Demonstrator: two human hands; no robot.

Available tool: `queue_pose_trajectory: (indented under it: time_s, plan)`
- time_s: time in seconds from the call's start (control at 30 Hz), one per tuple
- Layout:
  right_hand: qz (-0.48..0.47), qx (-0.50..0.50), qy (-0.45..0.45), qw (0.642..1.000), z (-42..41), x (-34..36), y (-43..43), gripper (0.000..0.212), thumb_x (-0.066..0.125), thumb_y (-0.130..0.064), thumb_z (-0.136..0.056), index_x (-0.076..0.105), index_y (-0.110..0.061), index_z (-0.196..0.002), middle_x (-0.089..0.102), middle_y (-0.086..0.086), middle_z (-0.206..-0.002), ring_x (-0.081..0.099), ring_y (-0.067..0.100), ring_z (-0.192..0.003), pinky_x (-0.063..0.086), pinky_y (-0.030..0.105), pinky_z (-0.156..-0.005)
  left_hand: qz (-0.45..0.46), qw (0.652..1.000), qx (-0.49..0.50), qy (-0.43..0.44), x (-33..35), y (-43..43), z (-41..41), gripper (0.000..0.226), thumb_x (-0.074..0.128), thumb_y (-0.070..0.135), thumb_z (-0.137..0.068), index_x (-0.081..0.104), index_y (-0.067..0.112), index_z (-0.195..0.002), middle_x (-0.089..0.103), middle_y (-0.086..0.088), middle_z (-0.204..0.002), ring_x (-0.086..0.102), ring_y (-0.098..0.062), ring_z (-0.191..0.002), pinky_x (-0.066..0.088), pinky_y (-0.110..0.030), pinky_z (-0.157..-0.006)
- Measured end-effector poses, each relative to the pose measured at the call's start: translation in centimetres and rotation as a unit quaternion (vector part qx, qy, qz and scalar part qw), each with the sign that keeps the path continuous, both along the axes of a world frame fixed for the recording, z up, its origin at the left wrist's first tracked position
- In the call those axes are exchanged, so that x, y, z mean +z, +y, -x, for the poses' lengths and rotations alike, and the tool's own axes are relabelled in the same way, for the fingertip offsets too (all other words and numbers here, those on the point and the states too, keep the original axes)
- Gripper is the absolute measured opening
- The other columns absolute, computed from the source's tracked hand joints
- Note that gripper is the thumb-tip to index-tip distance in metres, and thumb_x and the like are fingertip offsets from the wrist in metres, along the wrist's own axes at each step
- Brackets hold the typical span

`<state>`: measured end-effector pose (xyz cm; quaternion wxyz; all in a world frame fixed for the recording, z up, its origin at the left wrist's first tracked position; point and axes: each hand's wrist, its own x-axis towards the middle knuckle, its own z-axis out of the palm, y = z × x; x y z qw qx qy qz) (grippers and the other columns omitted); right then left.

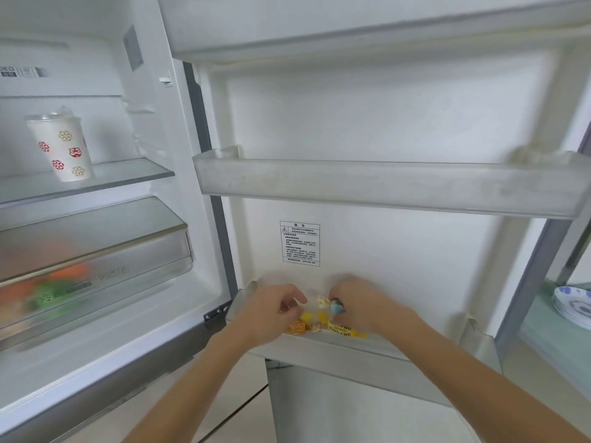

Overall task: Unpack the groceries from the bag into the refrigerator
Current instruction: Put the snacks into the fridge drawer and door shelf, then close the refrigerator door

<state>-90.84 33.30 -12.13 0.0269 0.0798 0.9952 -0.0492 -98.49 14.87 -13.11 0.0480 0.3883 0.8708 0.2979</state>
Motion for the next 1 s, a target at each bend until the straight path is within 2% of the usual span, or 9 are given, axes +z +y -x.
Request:
queue_pose_trajectory:
  time_s: [0.13, 0.23, 0.37, 0.4, 0.5, 0.63, 0.77, 0.87, 1.0]
  plan:
    - [0.004, -0.007, -0.008, 1.0, 0.0, 0.0, 0.3, 0.029, 0.065, -0.022, -0.086, 0.068, -0.013, -0.113, 0.067, 0.005, -0.111, 0.064, 0.027, -0.101, 0.054, 0.037, -0.083, 0.009, 1.0, -0.004, -0.001, 0.0, 0.1, 0.5, 0.018, 0.058, 0.028, -0.095, 0.067, 0.027, -0.11, 0.07, 0.012, -0.094, 0.064, -0.003, -0.089, 0.039, 0.0, -0.064]
    - [-0.003, -0.012, -0.012, 1.0, -0.1, 0.2, 0.7, 0.029, 0.067, -0.021, -0.085, 0.069, -0.013, -0.113, 0.068, 0.005, -0.11, 0.065, 0.027, -0.101, 0.055, 0.036, -0.083, 0.016, 1.0, -0.006, 0.001, 0.1, 0.1, 0.8, 0.017, 0.058, 0.028, -0.094, 0.067, 0.029, -0.109, 0.069, 0.013, -0.092, 0.063, -0.002, -0.088, 0.039, -0.004, -0.06]
    - [-0.028, -0.016, -0.015, 0.999, -0.2, 0.2, 1.2, 0.007, 0.061, -0.015, -0.085, 0.065, -0.01, -0.081, 0.063, 0.004, -0.082, 0.061, 0.027, -0.081, 0.051, 0.033, -0.066, 0.026, 0.999, -0.007, 0.021, 0.2, 0.4, 0.9, 0.017, 0.057, 0.031, -0.095, 0.066, 0.033, -0.109, 0.068, 0.016, -0.094, 0.061, 0.002, -0.086, 0.039, -0.004, -0.058]
    - [-0.034, -0.013, -0.023, 0.999, -0.3, 0.2, 1.2, 0.008, 0.06, -0.015, -0.087, 0.065, -0.009, -0.084, 0.063, 0.005, -0.084, 0.061, 0.028, -0.083, 0.052, 0.034, -0.069, 0.024, 0.999, -0.008, 0.022, 0.2, 0.5, 0.9, 0.017, 0.056, 0.032, -0.095, 0.065, 0.033, -0.109, 0.067, 0.016, -0.094, 0.06, 0.002, -0.085, 0.04, -0.003, -0.059]
    - [-0.019, 0.0, -0.044, 0.999, -1.0, 0.1, 1.3, 0.031, 0.059, -0.018, -0.091, 0.063, -0.009, -0.12, 0.066, 0.009, -0.117, 0.062, 0.031, -0.108, 0.053, 0.038, -0.09, 0.021, 1.0, -0.012, 0.016, 0.2, 0.9, 0.7, 0.017, 0.057, 0.031, -0.094, 0.066, 0.032, -0.109, 0.067, 0.015, -0.094, 0.06, 0.002, -0.086, 0.042, -0.004, -0.062]
    - [0.006, 0.023, -0.048, 0.999, -2.1, 0.7, 1.5, 0.038, 0.058, -0.028, -0.091, 0.06, -0.013, -0.126, 0.064, 0.01, -0.122, 0.06, 0.031, -0.113, 0.052, 0.04, -0.092, 0.005, 1.0, -0.013, -0.006, -0.2, 1.7, 0.4, 0.013, 0.059, 0.029, -0.092, 0.066, 0.033, -0.103, 0.067, 0.014, -0.09, 0.062, -0.002, -0.085, 0.054, -0.021, -0.079]
    - [0.005, 0.061, -0.056, 0.997, -4.2, 2.1, 1.6, 0.04, 0.055, -0.031, -0.095, 0.057, -0.013, -0.131, 0.06, 0.012, -0.128, 0.055, 0.029, -0.119, 0.046, 0.036, -0.095, 0.008, 1.0, -0.018, -0.005, -0.5, 2.9, -0.9, 0.012, 0.059, 0.027, -0.092, 0.061, 0.038, -0.097, 0.064, 0.016, -0.086, 0.06, -0.002, -0.077, 0.053, -0.02, -0.076]
    - [0.047, 0.092, -0.011, 0.995, -6.7, 4.1, 2.0, 0.037, 0.056, -0.033, -0.095, 0.058, -0.019, -0.13, 0.06, 0.005, -0.128, 0.055, 0.021, -0.116, 0.042, 0.03, -0.089, 0.013, 1.0, -0.013, -0.012, -0.5, 3.4, -2.2, 0.012, 0.059, 0.029, -0.091, 0.063, 0.039, -0.097, 0.065, 0.018, -0.085, 0.06, -0.002, -0.074, 0.053, -0.022, -0.075]
    - [0.068, 0.159, 0.141, 0.975, -10.6, 8.3, 3.1, 0.027, 0.051, -0.039, -0.098, 0.06, -0.036, -0.123, 0.06, -0.02, -0.116, 0.054, -0.002, -0.098, 0.047, 0.024, -0.091, -0.005, 1.0, 0.014, -0.014, 0.1, 3.0, -3.9, 0.015, 0.058, 0.03, -0.092, 0.066, 0.034, -0.104, 0.065, 0.017, -0.087, 0.063, -0.003, -0.082, 0.055, -0.024, -0.079]
